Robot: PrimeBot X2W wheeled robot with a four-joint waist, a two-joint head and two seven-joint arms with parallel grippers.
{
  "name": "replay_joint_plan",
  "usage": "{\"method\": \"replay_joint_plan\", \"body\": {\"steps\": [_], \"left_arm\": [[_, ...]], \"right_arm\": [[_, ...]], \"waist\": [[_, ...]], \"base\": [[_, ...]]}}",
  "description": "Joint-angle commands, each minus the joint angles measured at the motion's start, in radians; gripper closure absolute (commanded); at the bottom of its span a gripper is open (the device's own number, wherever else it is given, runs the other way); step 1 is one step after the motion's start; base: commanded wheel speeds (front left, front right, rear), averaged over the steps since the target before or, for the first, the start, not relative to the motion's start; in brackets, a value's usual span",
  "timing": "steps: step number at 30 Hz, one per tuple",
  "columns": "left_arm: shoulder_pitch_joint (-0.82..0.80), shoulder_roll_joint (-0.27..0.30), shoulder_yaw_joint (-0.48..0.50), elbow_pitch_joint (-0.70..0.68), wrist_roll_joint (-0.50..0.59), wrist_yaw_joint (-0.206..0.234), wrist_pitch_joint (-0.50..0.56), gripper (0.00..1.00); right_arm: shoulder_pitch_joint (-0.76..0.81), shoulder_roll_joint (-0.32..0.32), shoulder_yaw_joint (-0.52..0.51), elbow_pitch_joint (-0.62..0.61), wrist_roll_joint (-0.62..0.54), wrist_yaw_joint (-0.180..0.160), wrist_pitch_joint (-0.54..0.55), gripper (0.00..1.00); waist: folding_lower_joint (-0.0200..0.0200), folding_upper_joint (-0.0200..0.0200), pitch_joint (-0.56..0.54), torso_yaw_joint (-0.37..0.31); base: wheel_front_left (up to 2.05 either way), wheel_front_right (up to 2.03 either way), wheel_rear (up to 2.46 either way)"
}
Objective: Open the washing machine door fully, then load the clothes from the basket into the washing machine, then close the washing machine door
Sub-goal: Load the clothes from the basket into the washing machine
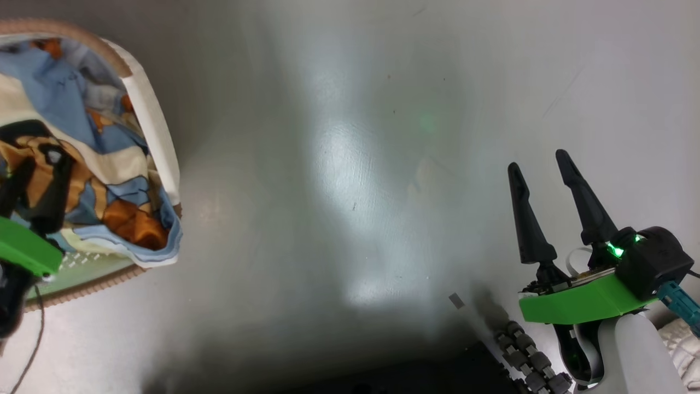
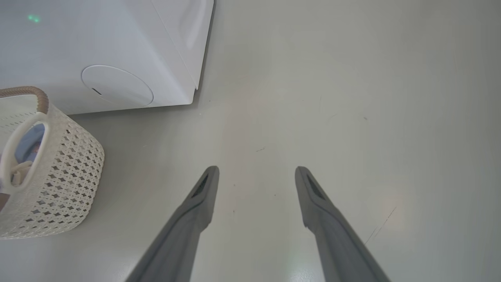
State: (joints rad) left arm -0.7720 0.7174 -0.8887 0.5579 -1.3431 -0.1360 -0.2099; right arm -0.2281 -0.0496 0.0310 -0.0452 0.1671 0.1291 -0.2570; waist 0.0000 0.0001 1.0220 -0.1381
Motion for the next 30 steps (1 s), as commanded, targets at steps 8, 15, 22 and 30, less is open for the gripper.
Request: {"method": "replay_joint_plan", "body": {"steps": [8, 15, 22, 30], "left_arm": [[-0.079, 0.051, -0.052, 0.033, -0.062, 0.005, 0.043, 0.0], [-0.131, 0.029, -0.114, 0.065, -0.085, 0.005, 0.065, 1.0], [-0.15, 0.04, -0.155, 0.044, -0.097, 0.005, 0.038, 1.0], [-0.13, 0.06, -0.17, 0.014, -0.074, 0.005, -0.046, 1.0]], "right_arm": [[0.055, -0.001, 0.015, -0.024, -0.005, 0.002, -0.005, 0.0], [0.071, -0.001, 0.018, -0.027, -0.014, 0.002, -0.005, 0.0], [0.052, -0.001, 0.022, -0.026, -0.006, 0.002, -0.005, 0.0], [0.006, -0.001, 0.018, -0.015, 0.004, 0.002, -0.005, 0.0]], "waist": [[0.0, -0.0001, 0.057, 0.017], [0.0, -0.0001, 0.059, 0.024], [0.0, -0.0001, 0.05, 0.02], [0.0, -0.0001, -0.017, 0.029]], "base": [[0.0, 0.0, 0.0], [0.0, 0.0, 0.0], [0.0, 0.0, 0.0], [0.0, 0.0, 0.0]]}}
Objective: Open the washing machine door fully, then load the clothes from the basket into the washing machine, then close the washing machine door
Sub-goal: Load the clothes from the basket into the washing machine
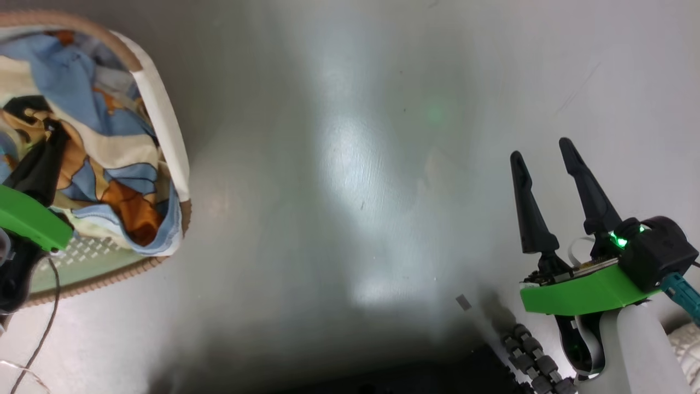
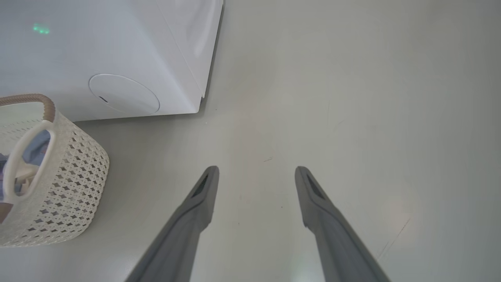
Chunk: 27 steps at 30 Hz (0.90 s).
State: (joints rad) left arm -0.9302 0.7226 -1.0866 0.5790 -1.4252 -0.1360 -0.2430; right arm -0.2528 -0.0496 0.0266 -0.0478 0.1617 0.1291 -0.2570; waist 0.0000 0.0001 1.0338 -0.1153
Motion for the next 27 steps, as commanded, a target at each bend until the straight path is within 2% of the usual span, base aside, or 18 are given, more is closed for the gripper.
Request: {"method": "replay_joint_plan", "body": {"steps": [1, 5, 16, 27], "left_arm": [[0.037, 0.054, 0.034, -0.011, 0.014, 0.005, -0.016, 1.0], [0.083, 0.036, 0.141, -0.035, 0.056, 0.005, -0.018, 1.0], [0.32, -0.056, 0.527, -0.159, 0.307, 0.005, -0.019, 1.0], [0.533, -0.171, 0.797, -0.269, 0.522, 0.005, -0.019, 1.0]], "right_arm": [[0.028, -0.001, 0.022, -0.01, 0.009, 0.002, -0.005, 0.0], [0.021, -0.001, 0.021, 0.0, 0.007, 0.002, -0.005, 0.0], [0.014, -0.001, 0.018, 0.028, 0.001, 0.002, -0.005, 0.0], [0.036, -0.001, 0.017, 0.085, 0.01, 0.002, -0.005, 0.0]], "waist": [[0.0, -0.0001, -0.043, 0.008], [0.0, -0.0001, -0.098, 0.019], [0.0, -0.0001, -0.265, 0.033], [0.0, -0.0001, -0.47, 0.043]], "base": [[0.0, 0.0, 0.0], [0.0, 0.0, 0.0], [0.0, 0.0, 0.0], [0.0, 0.0, 0.0]]}}
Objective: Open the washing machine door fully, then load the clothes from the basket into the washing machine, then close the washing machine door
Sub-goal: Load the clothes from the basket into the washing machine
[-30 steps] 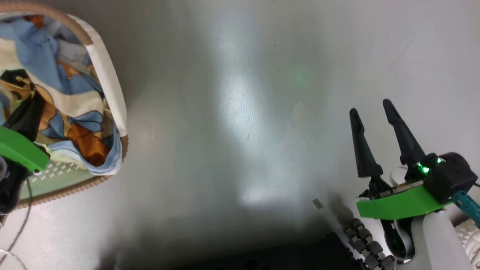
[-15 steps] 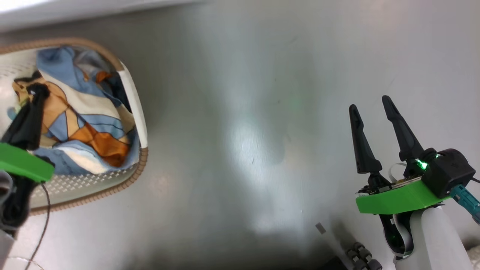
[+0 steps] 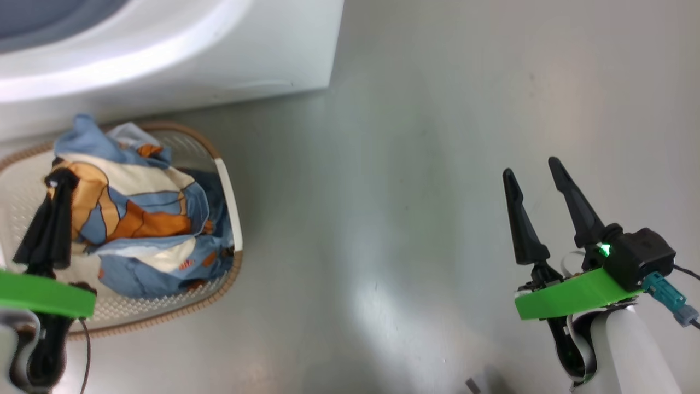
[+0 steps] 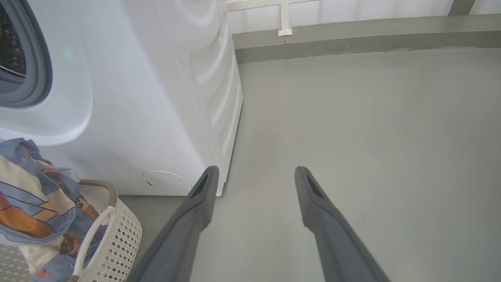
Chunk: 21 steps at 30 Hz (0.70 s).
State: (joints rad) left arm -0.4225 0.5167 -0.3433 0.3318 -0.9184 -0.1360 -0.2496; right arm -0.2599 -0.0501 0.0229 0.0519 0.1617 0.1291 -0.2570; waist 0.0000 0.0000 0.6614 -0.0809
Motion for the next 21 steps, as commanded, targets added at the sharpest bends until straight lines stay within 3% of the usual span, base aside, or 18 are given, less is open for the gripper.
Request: {"method": "replay_joint_plan", "body": {"steps": [1, 21], "left_arm": [[0.043, 0.025, 0.074, -0.03, 0.035, 0.005, -0.012, 1.0], [0.287, -0.172, 0.389, -0.256, 0.344, 0.005, -0.012, 1.0]], "right_arm": [[0.046, 0.0, 0.02, -0.01, 0.01, 0.002, -0.005, 0.0], [0.108, 0.0, -0.012, 0.035, -0.002, 0.002, -0.005, 0.0]], "waist": [[0.0, 0.0, -0.116, 0.009], [0.0, 0.0, -0.378, 0.022]], "base": [[0.0, 0.0, 0.0], [0.0, 0.0, 0.0]]}}
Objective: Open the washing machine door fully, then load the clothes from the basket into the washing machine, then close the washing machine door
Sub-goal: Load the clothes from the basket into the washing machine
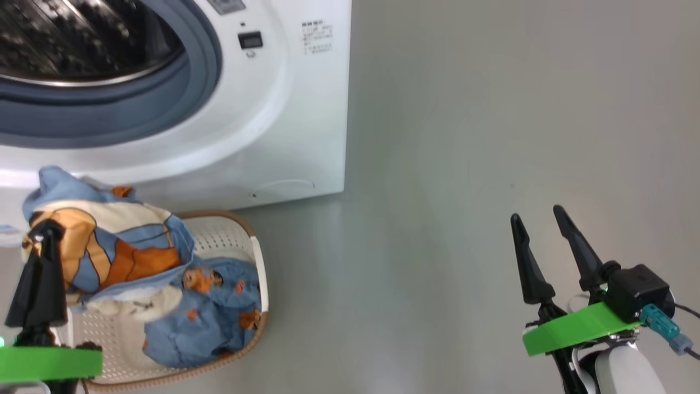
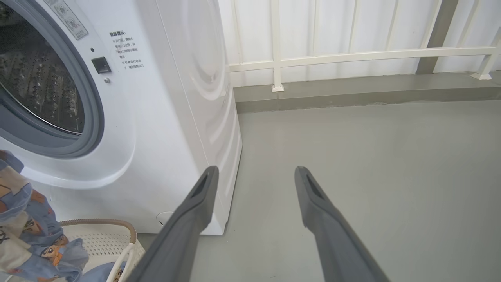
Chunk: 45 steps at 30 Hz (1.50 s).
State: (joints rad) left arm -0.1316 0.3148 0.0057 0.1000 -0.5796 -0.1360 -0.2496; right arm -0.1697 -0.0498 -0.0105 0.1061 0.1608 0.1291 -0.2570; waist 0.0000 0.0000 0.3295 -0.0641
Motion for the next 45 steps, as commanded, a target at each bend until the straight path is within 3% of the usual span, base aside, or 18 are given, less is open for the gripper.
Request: {"method": "replay_joint_plan", "body": {"steps": [1, 8, 21, 36, 45], "left_arm": [[0.007, 0.02, 0.05, -0.035, 0.023, 0.005, -0.012, 1.0], [0.083, -0.04, 0.107, -0.09, 0.126, 0.005, -0.012, 1.0], [0.175, -0.094, 0.14, -0.149, 0.252, 0.005, -0.012, 1.0], [0.185, -0.129, 0.136, -0.14, 0.265, 0.005, -0.012, 1.0], [0.051, -0.109, 0.119, -0.092, 0.256, 0.005, -0.012, 1.0]], "right_arm": [[0.022, 0.0, 0.021, -0.019, -0.003, 0.002, -0.005, 0.0], [0.047, 0.0, 0.019, -0.008, -0.011, 0.002, -0.005, 0.0], [0.082, 0.0, 0.009, -0.01, -0.017, 0.002, -0.005, 0.0], [0.091, 0.0, 0.009, -0.003, -0.006, 0.002, -0.005, 0.0], [0.074, 0.0, 0.025, -0.015, 0.006, 0.002, -0.005, 0.0]], "waist": [[0.0, 0.0, -0.058, 0.006], [0.0, 0.0, -0.142, 0.018], [0.0, 0.0, -0.205, 0.023], [0.0, 0.0, -0.213, 0.027], [0.0, 0.0, -0.137, 0.02]], "base": [[0.0, 0.0, 0.0], [0.0, 0.0, 0.0], [0.0, 0.0, 0.0], [0.0, 0.0, 0.0], [0.0, 0.0, 0.0]]}}
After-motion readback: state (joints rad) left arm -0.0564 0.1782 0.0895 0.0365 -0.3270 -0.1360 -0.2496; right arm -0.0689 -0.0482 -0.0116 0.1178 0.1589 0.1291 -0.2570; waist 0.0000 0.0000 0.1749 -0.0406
